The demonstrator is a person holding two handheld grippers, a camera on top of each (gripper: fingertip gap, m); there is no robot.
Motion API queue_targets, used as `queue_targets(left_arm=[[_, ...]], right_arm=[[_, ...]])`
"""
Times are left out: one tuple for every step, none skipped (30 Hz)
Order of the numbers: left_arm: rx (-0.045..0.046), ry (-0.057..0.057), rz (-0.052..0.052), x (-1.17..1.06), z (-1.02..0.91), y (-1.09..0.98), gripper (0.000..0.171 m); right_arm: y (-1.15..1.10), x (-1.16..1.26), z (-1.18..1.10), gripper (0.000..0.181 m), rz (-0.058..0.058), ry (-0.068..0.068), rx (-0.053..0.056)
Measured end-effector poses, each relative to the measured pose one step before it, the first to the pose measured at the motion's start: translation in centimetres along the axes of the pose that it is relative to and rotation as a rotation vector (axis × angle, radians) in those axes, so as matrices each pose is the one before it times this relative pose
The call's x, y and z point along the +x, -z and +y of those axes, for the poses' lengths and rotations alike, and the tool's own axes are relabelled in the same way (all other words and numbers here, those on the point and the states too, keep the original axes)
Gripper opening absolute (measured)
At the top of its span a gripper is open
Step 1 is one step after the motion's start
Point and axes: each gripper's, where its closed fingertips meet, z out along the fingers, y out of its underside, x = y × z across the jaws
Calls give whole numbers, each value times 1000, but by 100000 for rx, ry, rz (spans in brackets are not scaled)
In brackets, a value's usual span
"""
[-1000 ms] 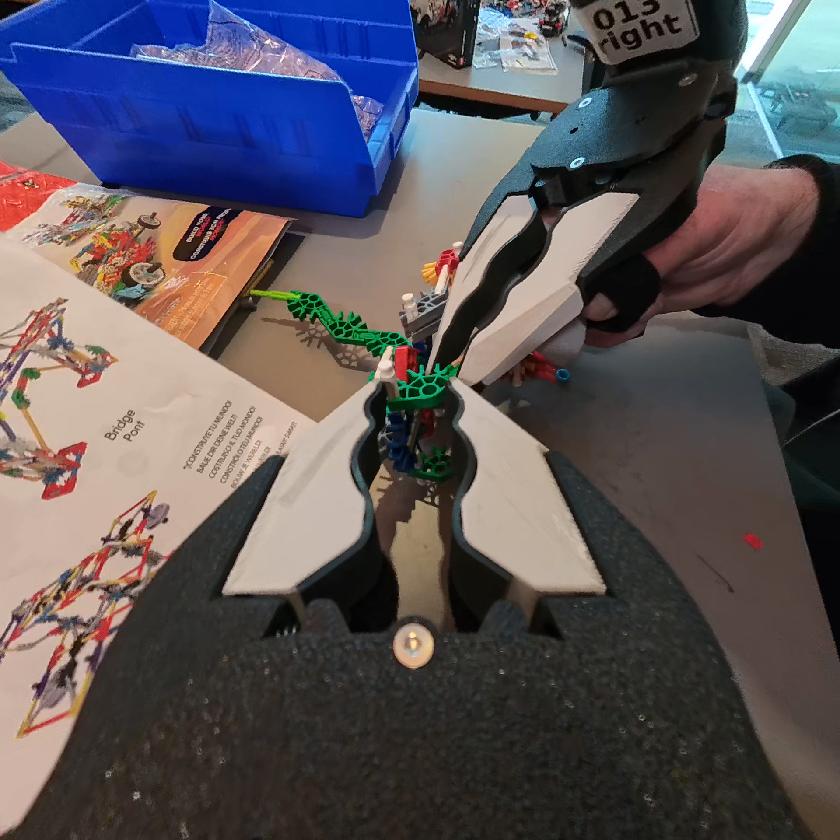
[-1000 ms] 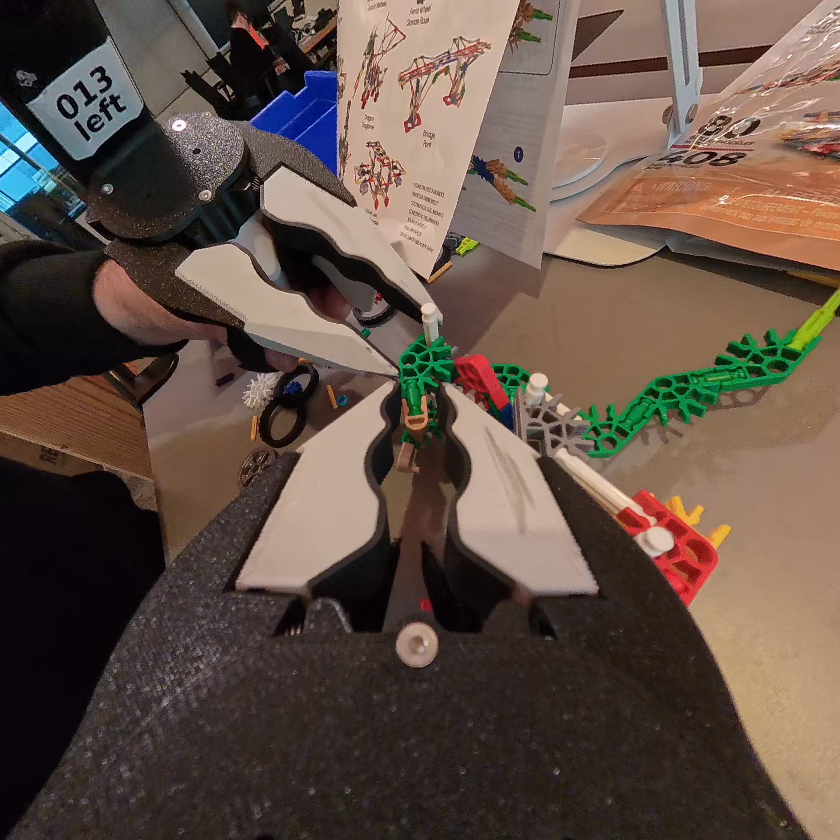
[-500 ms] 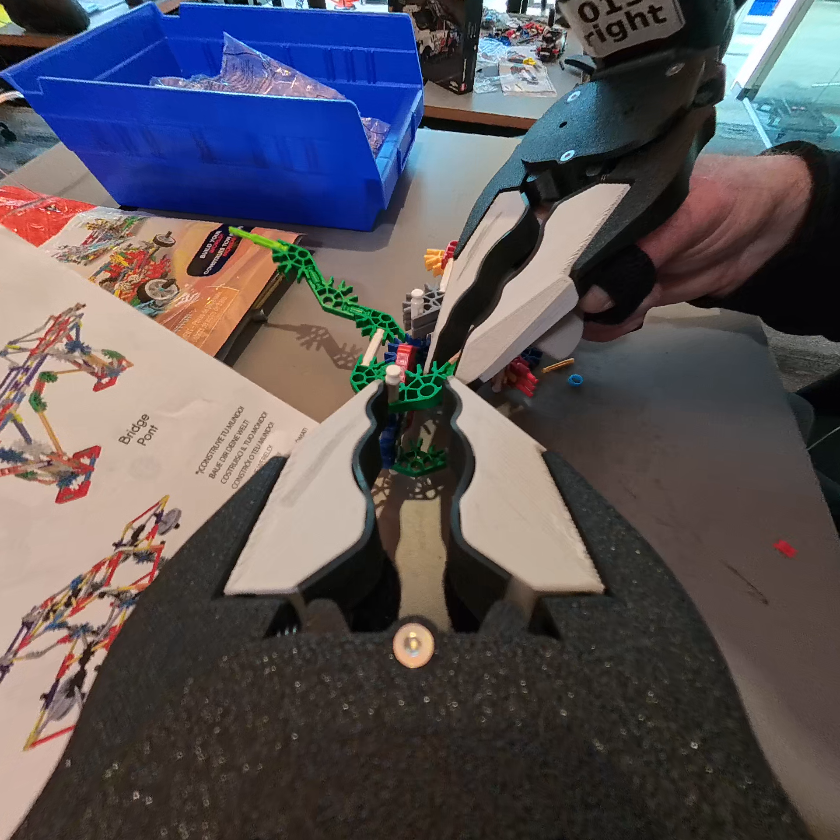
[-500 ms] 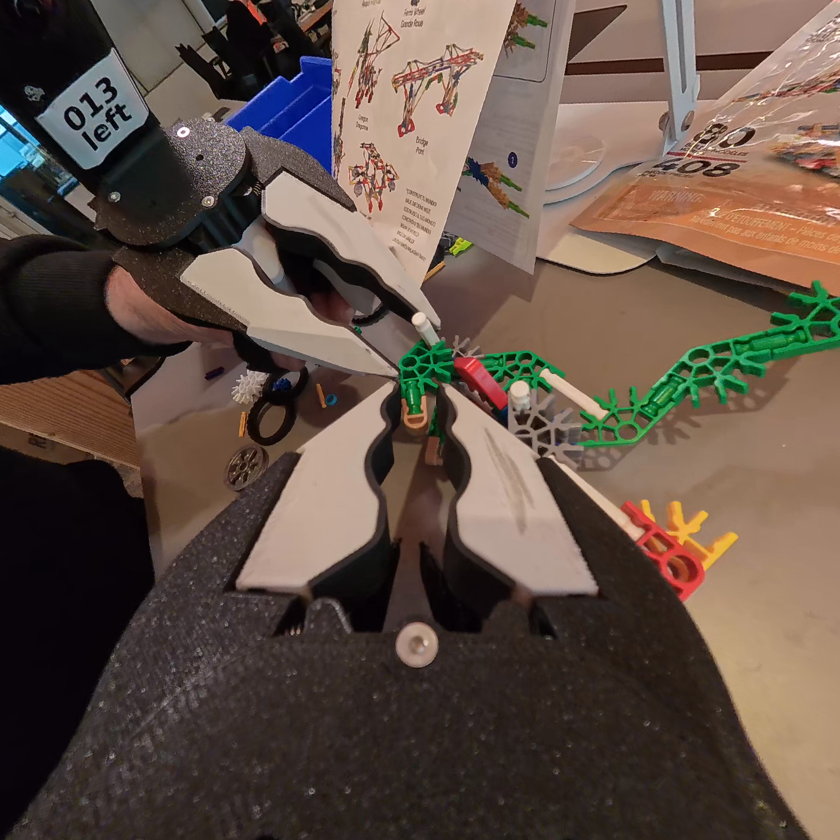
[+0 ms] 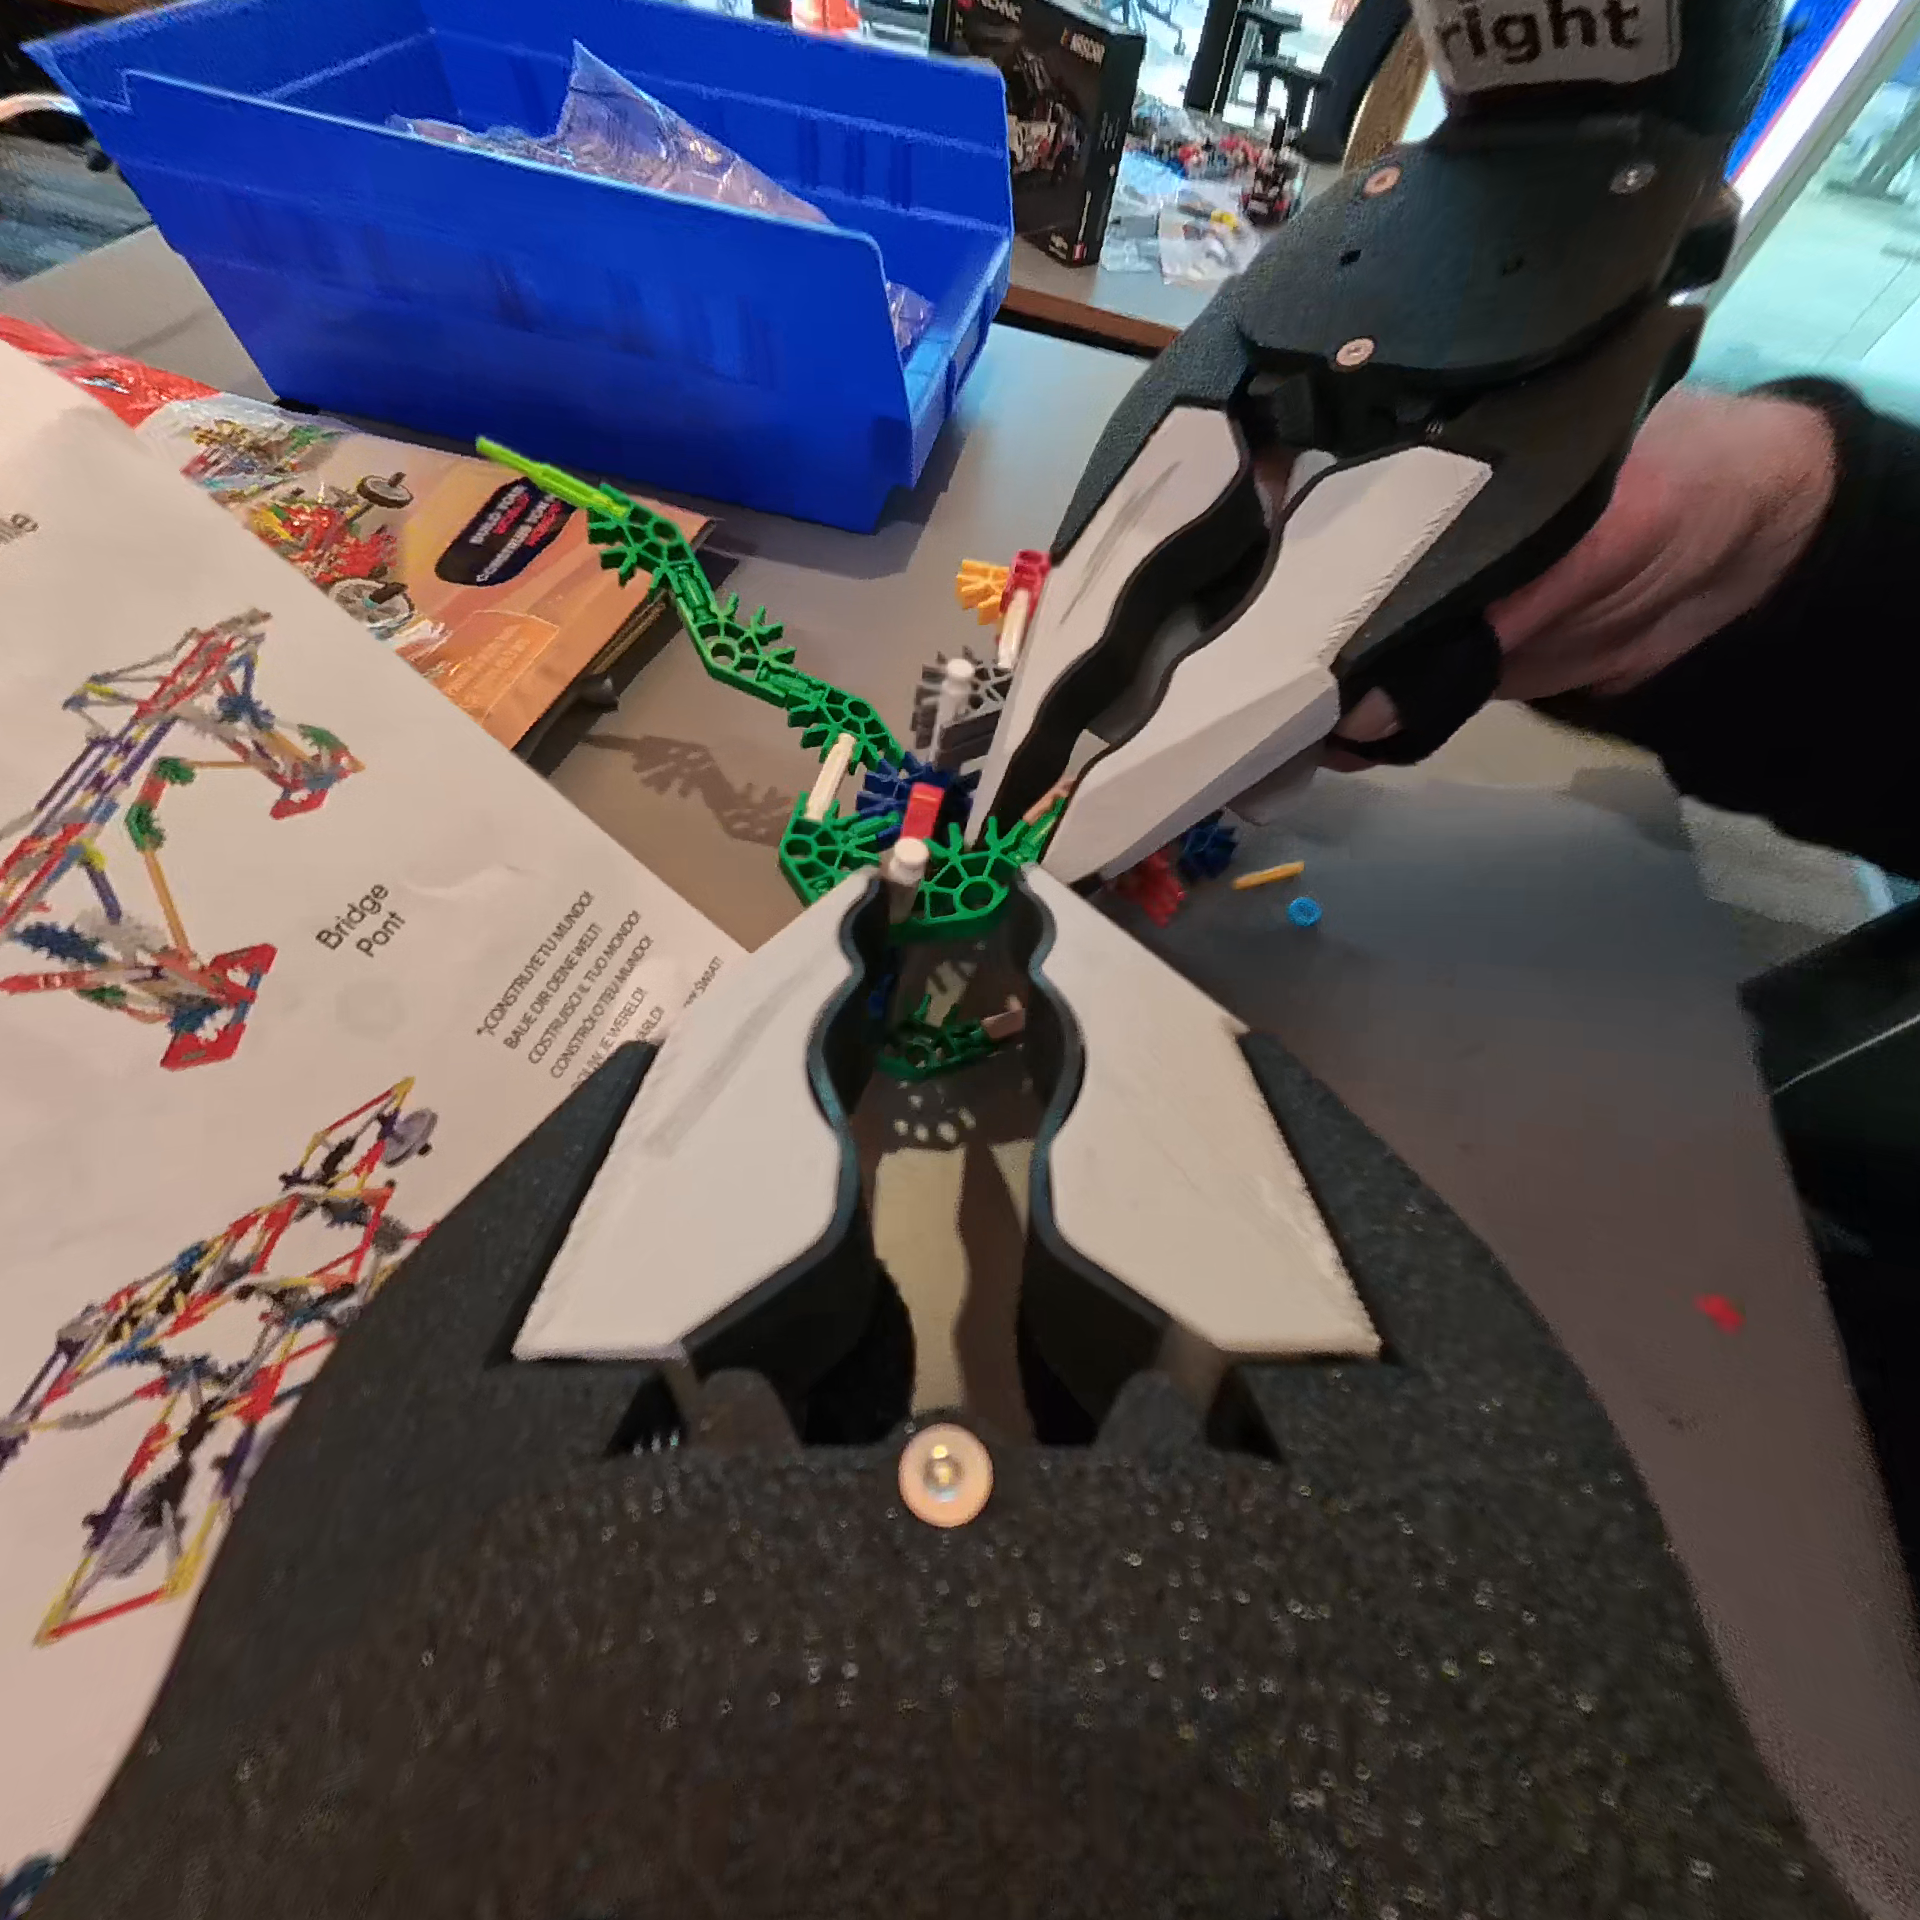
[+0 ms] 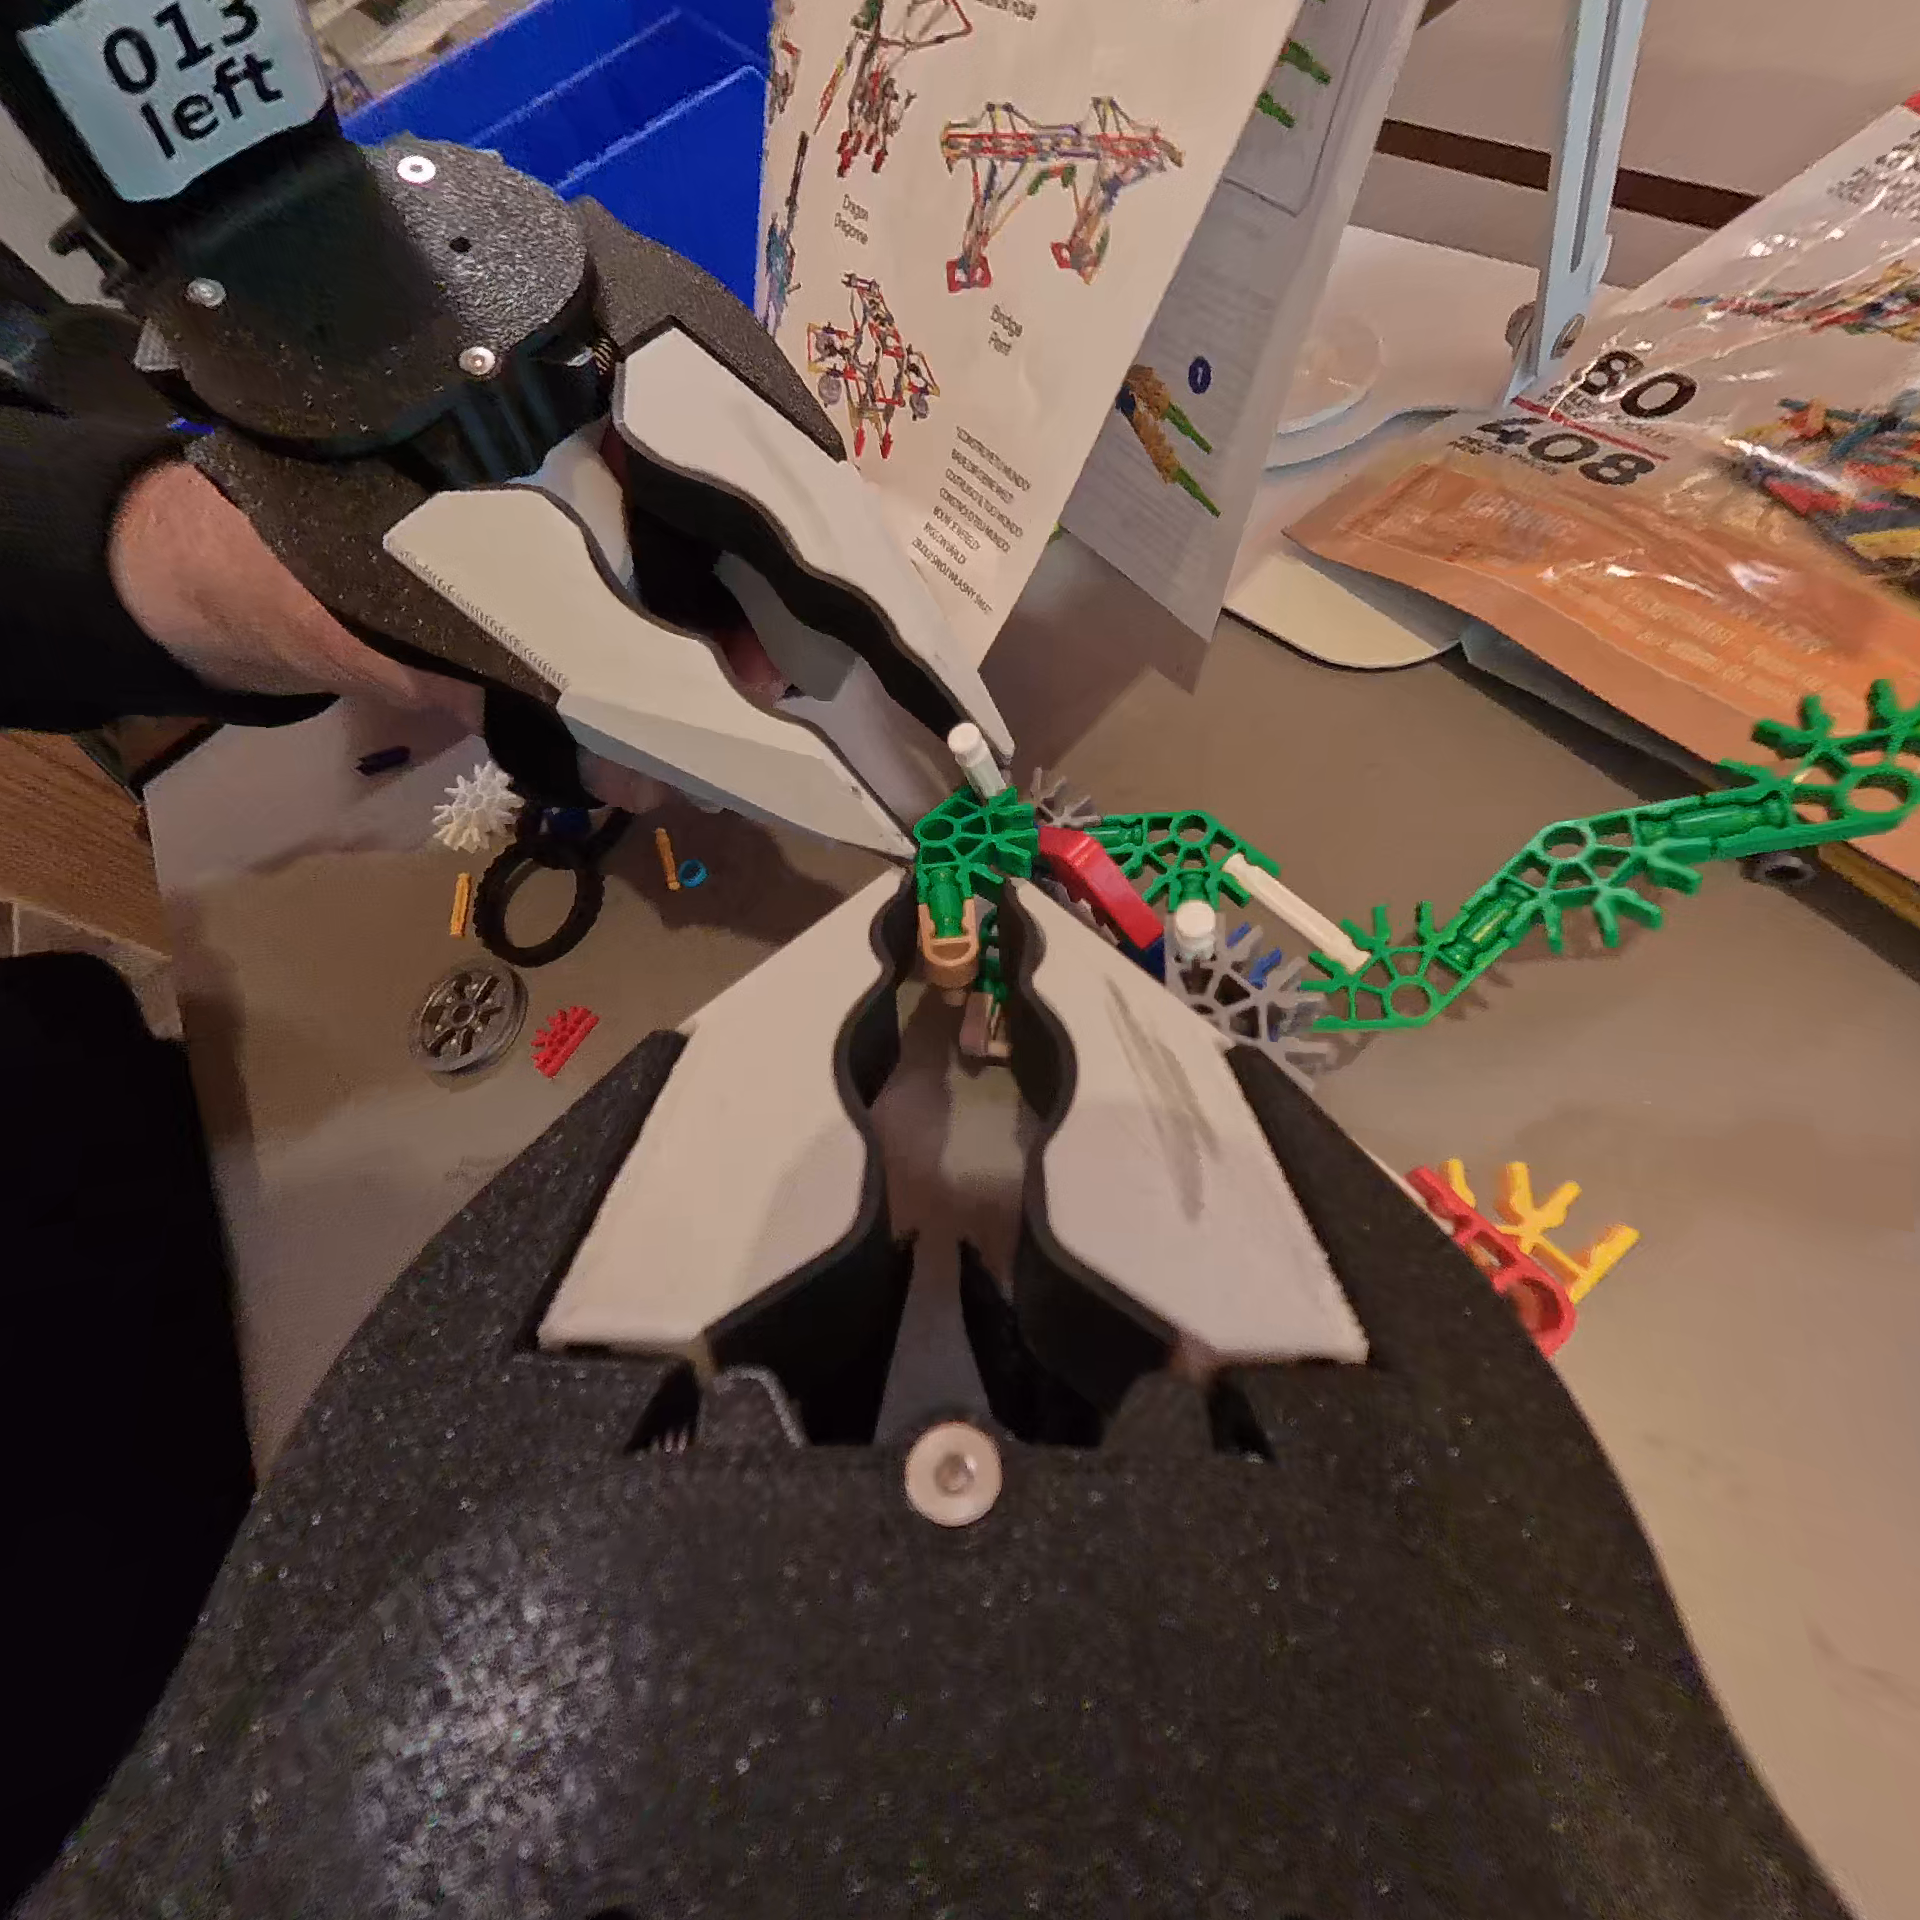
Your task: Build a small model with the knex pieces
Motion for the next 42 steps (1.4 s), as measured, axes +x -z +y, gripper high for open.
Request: queue_targets(left_arm=[[424, 2313, 442, 276, -290, 110, 20], [681, 2898, -32, 274, -196, 53, 19], [1449, 3677, 386, 287, -136, 90, 17], [843, 4151, 1118, 290, 64, 121, 15], [641, 4179, -25, 75, 191, 149, 15], [951, 3842, -775, -52, 212, 178, 15], [724, 1536, -1296, -37, 287, 182, 15], [445, 468, -1499, -103, 233, 194, 16], [274, 1960, -581, -191, 117, 225, 16], [673, 2215, 32, -157, 68, 232, 15], [826, 659, -408, -50, 67, 215, 15], [692, 1999, -629, -9, 98, 225, 15], [1385, 3915, -223, 49, 126, 259, 16], [1943, 4680, 359, 79, 204, 319, 15], [971, 3775, -151, 36, 393, 312, 12], [-216, 1985, -735, -56, 484, 314, 9], [807, 1155, 462, 148, 219, 364, 9], [-65, 693, 24, 87, 308, 269, 9], [-1242, -145, 1067, 324, 426, 63, 10], [-1166, -1442, -374, 199, 344, -39, 11], [-815, -1460, -1515, -49, 207, -6, 14], [-15, -306, -149, -67, 22, 166, 13], [812, 439, -659, -192, -156, 302, 13], [403, -931, -269, -37, -110, 305, 12], [-698, -1574, 212, 143, 94, 207, 11], [-973, -931, 162, 160, 198, 126, 11], [-512, -719, -228, 124, 168, 88, 11], [-889, -1192, 303, 262, 219, 27, 11], [-1355, -1335, 435, 338, 243, 8, 11], [-892, -1374, -153, 256, 157, 68, 11], [-232, -1651, 306, 259, 77, 155, 11], [-777, -1099, 1212, 303, 148, 158, 11], [-2009, 135, 1673, 300, 301, 110, 12], [-1601, -243, 617, 115, 238, 176, 12], [-1091, -743, 681, 119, 169, 208, 13], [-2036, 74, 1926, 263, 296, 208, 16], [-357, -704, -641, -63, 10, 396, 20], [2017, -1856, -2584, -350, -385, 694, 20], [2095, -439, -991, -289, -491, 823, 21], [1298, 751, -1430, -501, -420, 826, 22], [-636, -361, -4029, -978, -103, 694, 25], [-1858, -2683, -5582, -1303, 102, 543, 25]], right_arm=[[350, -204, -167, 12, -795, 1511, -1831], [326, -166, -88, 12, -400, 2247, -2925], [246, -158, -116, 12, -470, 2468, -3324], [115, -203, -71, 12, -1494, 2331, -3531], [-72, -212, 28, 12, -2324, 1982, -3516], [-213, -156, 59, 13, -2459, 1652, -3113], [-248, -154, 43, 13, -2047, 2001, -2891], [-260, -112, -10, 13, -878, 2420, -2166], [-263, -67, -118, 13, -235, 1112, -903], [-225, -86, -165, 13, -614, 90, -223], [-169, -113, -154, 13, -693, 481, -447], [-133, -151, -116, 13, -640, 1121, -1157], [-137, -233, -104, 13, -832, 1367, -1584], [-165, -312, -84, 13, -1129, 1871, -1921], [-232, -405, -7, 13, -1551, 2242, -2086], [-284, -450, -126, 13, -1937, 1784, -769], [-257, -377, -448, 13, -1762, 1142, 1875], [-222, -287, -465, 0, -1549, 968, 2044], [-298, -264, -135, 0, -1388, 994, -229], [-312, -377, -136, 0, -1525, 1934, -198], [-292, -180, 13, 0, -479, 695, -930], [-101, 25, 23, 0, 820, 64, -168], [100, 63, -64, 0, 557, -1352, 1364], [171, 22, 38, 0, 478, -1593, 1458], [152, -171, 208, 0, 97, -1020, 638], [150, -201, 332, 0, 737, -543, 63], [175, -232, 371, 0, 704, -957, 208], [192, -237, 300, 0, 352, -1470, 901], [194, -251, 270, 0, 303, -1682, 901], [204, -160, 303, 0, 1011, -1204, 390], [196, -111, 247, 0, 1237, -826, 517], [128, -208, 201, 0, 358, -1080, 667], [48, -213, 239, 0, 141, -828, 286], [-2, -211, 258, 0, 282, -429, 14], [-30, -222, 247, 0, 185, -569, -25], [-51, -182, 280, 0, 393, -578, -367], [-22, -120, 315, 0, 942, -33, -618], [52, -51, 253, 0, 1295, 9, -270], [110, -31, 105, 0, 1233, -356, 680], [166, -125, -33, 0, 381, -722, 1463], [133, -224, -32, 0, -467, -714, 1291], [90, -153, 15, 0, -85, -403, 887]])
